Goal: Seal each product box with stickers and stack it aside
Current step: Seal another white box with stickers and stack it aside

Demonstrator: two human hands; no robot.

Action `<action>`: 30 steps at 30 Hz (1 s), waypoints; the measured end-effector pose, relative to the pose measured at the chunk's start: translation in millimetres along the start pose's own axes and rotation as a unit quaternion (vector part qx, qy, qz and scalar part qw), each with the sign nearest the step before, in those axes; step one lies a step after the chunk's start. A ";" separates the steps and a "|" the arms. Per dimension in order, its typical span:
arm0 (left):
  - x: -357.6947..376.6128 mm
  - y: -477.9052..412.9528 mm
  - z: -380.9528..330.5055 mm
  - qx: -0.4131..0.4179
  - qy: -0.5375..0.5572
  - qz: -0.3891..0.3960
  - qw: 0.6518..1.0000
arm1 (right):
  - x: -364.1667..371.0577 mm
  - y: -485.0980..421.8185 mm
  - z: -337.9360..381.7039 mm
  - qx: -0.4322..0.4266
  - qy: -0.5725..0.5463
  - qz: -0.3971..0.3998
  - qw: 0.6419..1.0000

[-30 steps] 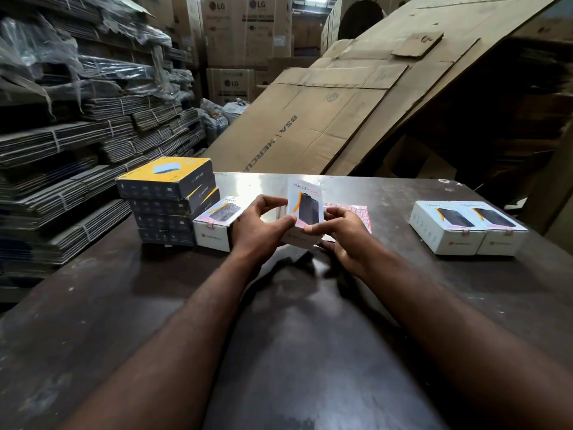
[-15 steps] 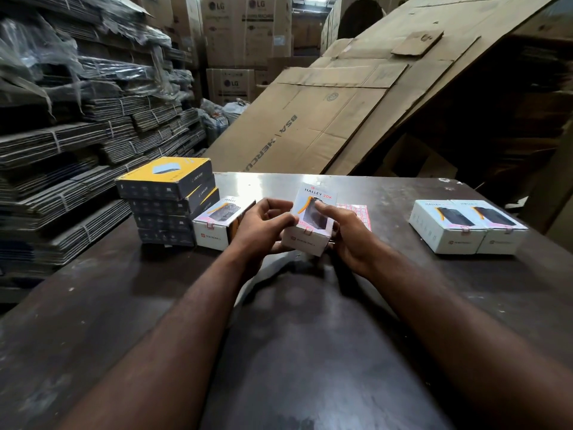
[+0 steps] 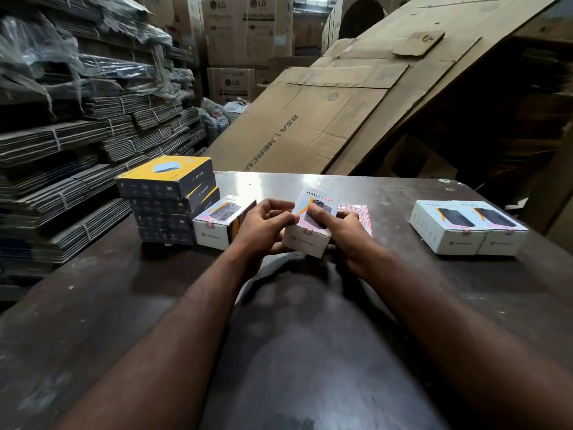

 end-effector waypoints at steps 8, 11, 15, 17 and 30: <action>-20.1 -6.0 2.0 -0.010 0.007 -0.110 0.994 | 6.3 44.7 54.5 -0.352 0.205 -0.071 0.910; -19.2 -4.2 1.1 -0.012 0.008 -0.107 0.994 | 20.1 59.1 58.4 -0.411 0.207 -0.037 0.887; -17.3 -1.9 -0.5 -0.005 0.005 -0.102 0.995 | 19.2 56.0 56.9 -0.382 0.160 -0.024 0.910; -18.1 -1.8 -1.1 -0.004 0.004 -0.102 0.995 | 18.8 51.3 56.1 -0.349 0.133 0.000 0.927; -19.8 -3.8 0.7 0.004 -0.018 -0.112 0.994 | 19.0 47.6 53.4 -0.305 0.137 0.023 0.942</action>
Point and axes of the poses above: each hand's wrist, its own y-axis away from the middle knuckle, its own x-axis out of the palm, z = x × y, the point moved 8 cm from there along -y, towards the middle knuckle, and after that the axes turned 8 degrees about -z, right-handed, at the moved point
